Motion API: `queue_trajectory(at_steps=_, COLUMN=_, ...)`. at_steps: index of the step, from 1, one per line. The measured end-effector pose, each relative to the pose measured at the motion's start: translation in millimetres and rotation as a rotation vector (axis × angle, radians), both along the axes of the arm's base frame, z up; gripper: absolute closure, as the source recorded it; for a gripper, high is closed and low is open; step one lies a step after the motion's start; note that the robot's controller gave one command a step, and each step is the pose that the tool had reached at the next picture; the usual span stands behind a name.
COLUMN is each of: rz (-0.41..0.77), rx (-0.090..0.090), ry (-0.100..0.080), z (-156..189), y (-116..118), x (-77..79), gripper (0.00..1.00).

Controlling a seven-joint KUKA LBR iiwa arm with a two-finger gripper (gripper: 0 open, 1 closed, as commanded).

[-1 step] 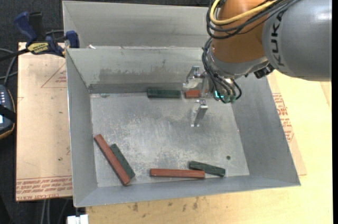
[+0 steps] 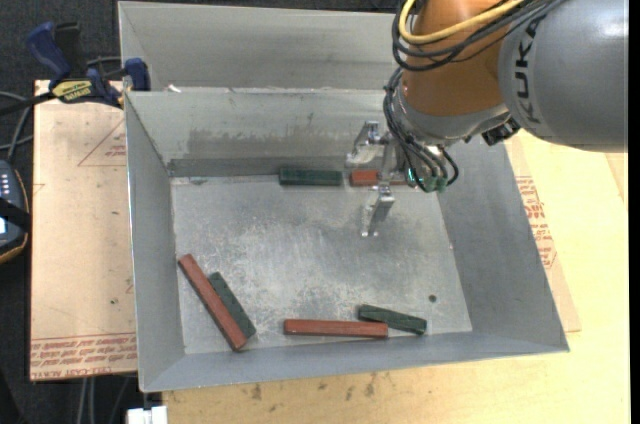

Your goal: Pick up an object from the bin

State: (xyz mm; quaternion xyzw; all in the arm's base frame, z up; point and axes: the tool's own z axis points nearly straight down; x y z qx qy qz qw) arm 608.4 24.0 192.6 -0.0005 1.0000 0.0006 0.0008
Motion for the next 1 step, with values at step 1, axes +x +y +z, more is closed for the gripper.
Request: queue_trajectory(at_steps=1, rz=0.183, rx=-0.001, ry=-0.005, z=-13.8, y=10.1, x=-38.9, gripper=0.00)
